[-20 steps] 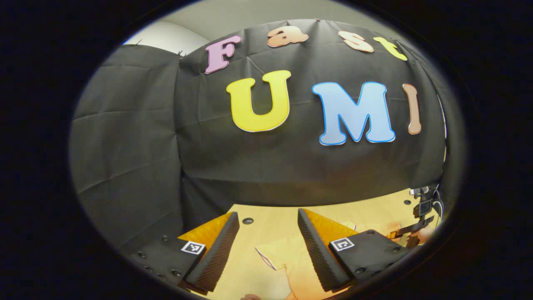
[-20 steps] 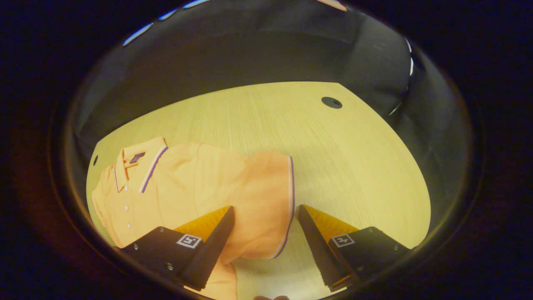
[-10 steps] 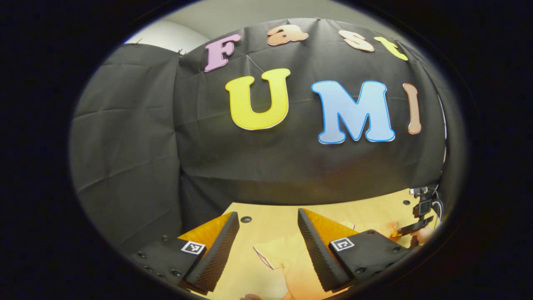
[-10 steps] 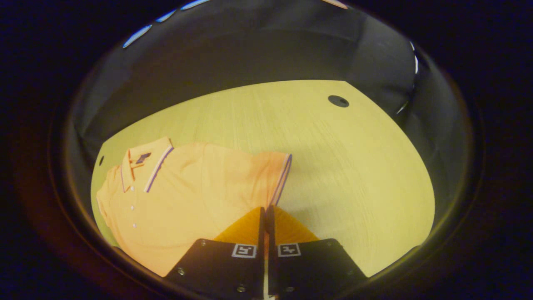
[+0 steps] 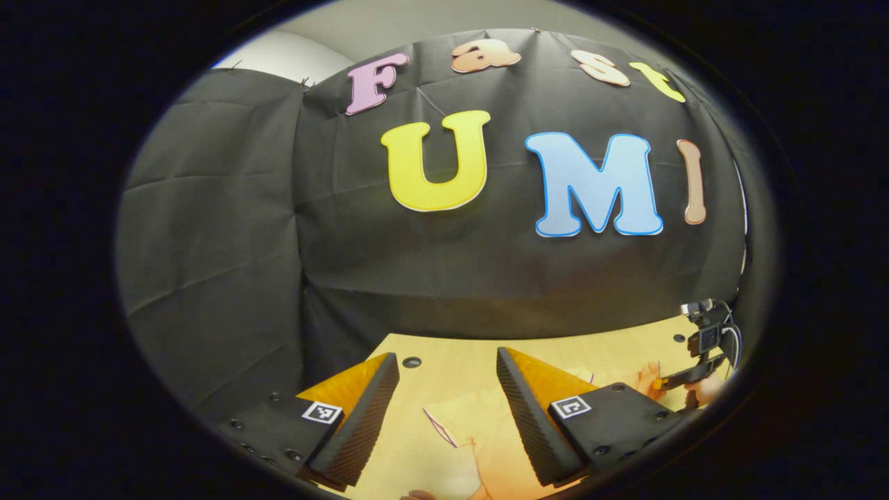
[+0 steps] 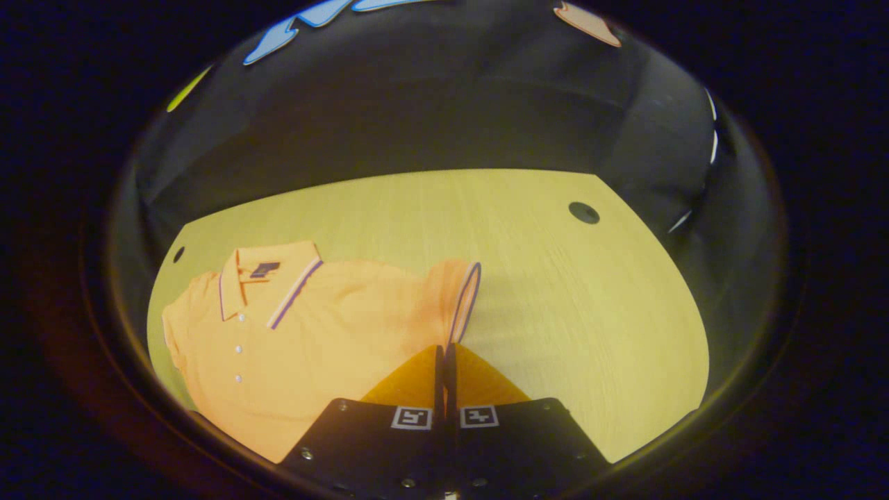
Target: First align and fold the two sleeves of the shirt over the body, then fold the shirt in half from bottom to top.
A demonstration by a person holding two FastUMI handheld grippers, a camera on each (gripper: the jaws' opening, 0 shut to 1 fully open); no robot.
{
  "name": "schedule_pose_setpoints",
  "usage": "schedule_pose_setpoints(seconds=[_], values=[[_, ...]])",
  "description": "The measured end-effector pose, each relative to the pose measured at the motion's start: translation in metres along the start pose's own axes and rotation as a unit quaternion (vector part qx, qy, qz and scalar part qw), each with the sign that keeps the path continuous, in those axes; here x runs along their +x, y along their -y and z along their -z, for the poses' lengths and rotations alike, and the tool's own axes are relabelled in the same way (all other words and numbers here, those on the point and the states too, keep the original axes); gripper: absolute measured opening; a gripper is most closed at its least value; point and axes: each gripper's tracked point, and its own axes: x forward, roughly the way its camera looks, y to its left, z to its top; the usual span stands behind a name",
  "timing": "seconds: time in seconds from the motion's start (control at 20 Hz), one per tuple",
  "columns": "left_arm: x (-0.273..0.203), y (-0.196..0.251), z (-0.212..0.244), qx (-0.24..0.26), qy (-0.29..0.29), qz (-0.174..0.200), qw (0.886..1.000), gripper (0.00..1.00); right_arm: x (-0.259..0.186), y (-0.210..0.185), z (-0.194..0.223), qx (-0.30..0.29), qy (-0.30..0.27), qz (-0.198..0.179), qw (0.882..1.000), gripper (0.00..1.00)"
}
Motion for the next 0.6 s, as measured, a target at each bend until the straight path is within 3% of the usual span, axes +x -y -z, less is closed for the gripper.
schedule_pose_setpoints(seconds=[0.25,0.6], values=[[0.001,-0.008,0.004,-0.003,-0.003,-0.006,1.000,0.94,-0.017,-0.075,-0.023,-0.052,0.028,-0.067,0.996,0.00],[-0.001,-0.033,0.013,-0.008,-0.013,-0.028,1.000,0.96,-0.009,-0.155,0.012,-0.108,-0.014,-0.124,0.986,0.01]])
